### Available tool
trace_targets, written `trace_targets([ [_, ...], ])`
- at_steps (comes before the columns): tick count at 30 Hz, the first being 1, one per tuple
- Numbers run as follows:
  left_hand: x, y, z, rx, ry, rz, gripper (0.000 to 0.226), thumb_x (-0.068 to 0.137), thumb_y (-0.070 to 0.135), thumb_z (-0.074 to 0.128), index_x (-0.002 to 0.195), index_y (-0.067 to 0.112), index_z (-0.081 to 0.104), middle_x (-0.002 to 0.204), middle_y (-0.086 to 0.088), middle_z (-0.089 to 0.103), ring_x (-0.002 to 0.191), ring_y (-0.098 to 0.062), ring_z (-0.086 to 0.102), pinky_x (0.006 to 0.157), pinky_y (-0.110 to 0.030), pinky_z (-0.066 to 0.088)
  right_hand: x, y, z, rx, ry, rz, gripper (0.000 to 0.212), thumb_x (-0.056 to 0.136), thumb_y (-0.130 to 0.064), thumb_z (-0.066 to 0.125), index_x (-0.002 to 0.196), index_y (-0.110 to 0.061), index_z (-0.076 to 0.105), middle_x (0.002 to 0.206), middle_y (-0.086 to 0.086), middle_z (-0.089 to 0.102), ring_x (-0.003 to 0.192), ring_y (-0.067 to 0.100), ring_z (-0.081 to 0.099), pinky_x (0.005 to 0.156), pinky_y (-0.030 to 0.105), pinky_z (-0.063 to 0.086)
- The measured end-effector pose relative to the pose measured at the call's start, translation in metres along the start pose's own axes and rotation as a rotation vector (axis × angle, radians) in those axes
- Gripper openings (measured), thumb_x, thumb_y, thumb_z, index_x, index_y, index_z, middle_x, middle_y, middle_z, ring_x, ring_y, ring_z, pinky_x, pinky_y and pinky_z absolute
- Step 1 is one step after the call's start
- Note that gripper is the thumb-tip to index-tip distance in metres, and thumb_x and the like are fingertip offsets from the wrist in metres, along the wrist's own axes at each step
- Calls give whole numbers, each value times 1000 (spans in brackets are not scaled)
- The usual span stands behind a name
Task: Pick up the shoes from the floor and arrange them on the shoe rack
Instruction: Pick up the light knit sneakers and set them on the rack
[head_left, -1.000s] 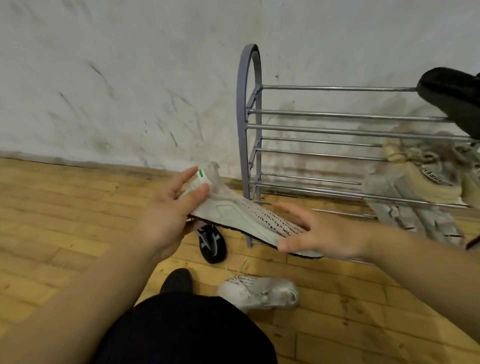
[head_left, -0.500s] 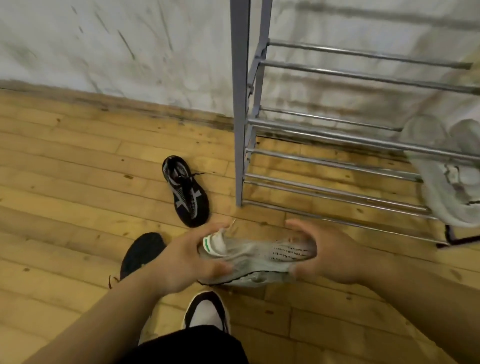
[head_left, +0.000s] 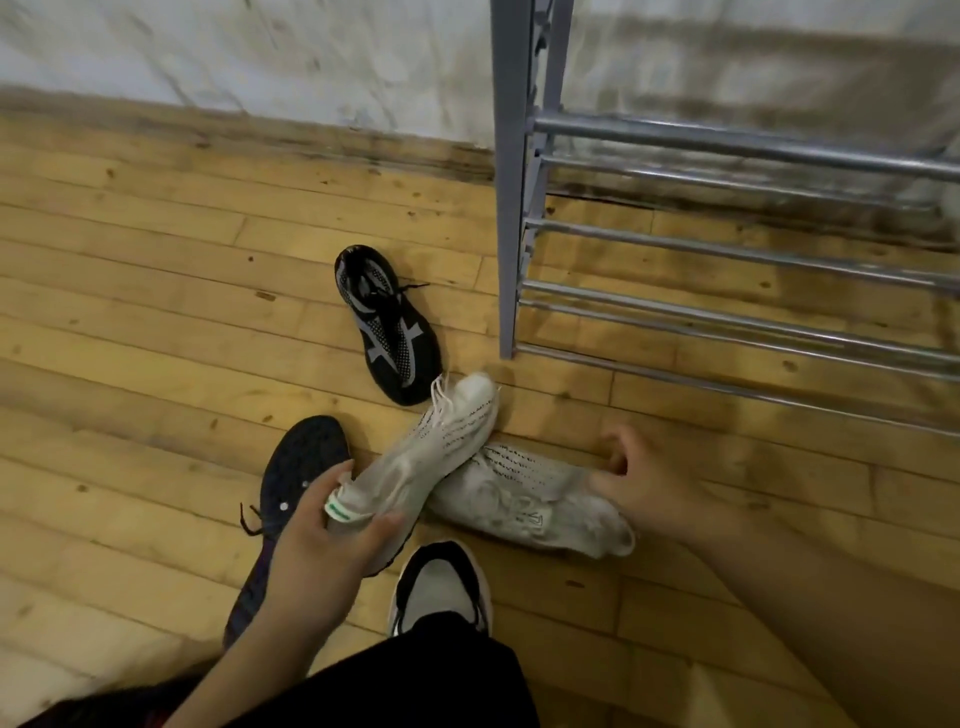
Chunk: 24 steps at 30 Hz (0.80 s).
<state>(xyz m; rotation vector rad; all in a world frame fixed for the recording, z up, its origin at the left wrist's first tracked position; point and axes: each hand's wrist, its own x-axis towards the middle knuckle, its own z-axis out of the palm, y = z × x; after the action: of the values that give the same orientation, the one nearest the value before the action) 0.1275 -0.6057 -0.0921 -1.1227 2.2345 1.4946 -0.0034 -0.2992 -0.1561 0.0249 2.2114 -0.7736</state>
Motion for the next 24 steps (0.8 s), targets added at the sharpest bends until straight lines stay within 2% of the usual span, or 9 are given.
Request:
trace_targets([
  [3, 3, -4, 18, 75, -30, 50, 63, 81, 26, 86, 134, 32, 54, 108, 24, 63, 89, 17, 61, 76, -14, 45, -9, -6, 5, -29, -97, 19, 57, 89, -44, 69, 137, -33, 40, 115, -6, 53, 97, 15, 59, 78, 33, 56],
  [6, 6, 0, 28, 101, -52, 31, 86, 75, 44, 88, 149, 35, 44, 126, 19, 59, 107, 3, 59, 89, -24, 46, -25, 6, 16, 7, -208, 44, 33, 91, -35, 68, 114, -33, 45, 112, -3, 57, 89, 14, 59, 71, 32, 57],
  [7, 8, 0, 31, 89, -80, 20, 93, 75, 45, 88, 154, 35, 39, 126, 21, 57, 108, 0, 57, 91, -27, 45, -32, 11, 20, 34, -235, 42, 26, 92, -34, 68, 105, -30, 45, 103, -1, 57, 80, 13, 54, 64, 30, 51],
  [10, 6, 7, 38, 72, -192, 36, 103, 78, 34, 88, 160, 38, 25, 116, 35, 49, 94, 16, 50, 89, -21, 40, -51, 21, 23, 153, -258, 32, 25, 95, -25, 66, 88, -21, 42, 83, 1, 48, 70, 12, 38, 58, 26, 37],
  [14, 2, 22, 46, 93, -309, 57, 84, 84, 30, 83, 141, 61, 29, 117, 33, 48, 91, 15, 54, 80, -12, 40, -69, 56, -6, 289, -28, 77, 20, 95, -19, 68, 83, -17, 52, 74, -4, 58, 61, 6, 50, 56, 24, 44],
  [17, 5, 22, 60, 115, -365, 115, 91, 82, 39, 84, 154, 49, 29, 136, 21, 43, 118, -2, 48, 94, -27, 42, -95, 99, -41, 387, 220, 190, 5, 97, -26, 68, 98, -26, 63, 94, -9, 73, 83, 16, 71, 68, 35, 59],
  [19, 2, 19, 76, 136, -450, 176, 88, 77, 47, 86, 151, 45, 37, 137, 21, 53, 118, -2, 56, 97, -31, 46, -113, 123, -54, 482, 331, 249, 9, 99, -29, 65, 105, -35, 61, 105, -11, 72, 91, 19, 74, 76, 43, 63],
  [22, -2, 10, 104, 169, -493, 243, 90, 65, 56, 86, 145, 44, 45, 122, 14, 70, 111, -7, 66, 101, -45, 53, -127, 146, -58, 580, 441, 320, 16, 95, -36, 69, 107, -39, 61, 115, -7, 71, 94, 22, 75, 81, 53, 63],
  [24, -4, 3, 116, 171, -551, 263, 106, 57, 60, 84, 150, 49, 34, 133, 26, 57, 118, 1, 58, 107, -35, 43, -131, 154, -56, 675, 465, 341, 21, 94, -31, 72, 113, -32, 62, 119, 0, 70, 97, 26, 74, 85, 55, 62],
])
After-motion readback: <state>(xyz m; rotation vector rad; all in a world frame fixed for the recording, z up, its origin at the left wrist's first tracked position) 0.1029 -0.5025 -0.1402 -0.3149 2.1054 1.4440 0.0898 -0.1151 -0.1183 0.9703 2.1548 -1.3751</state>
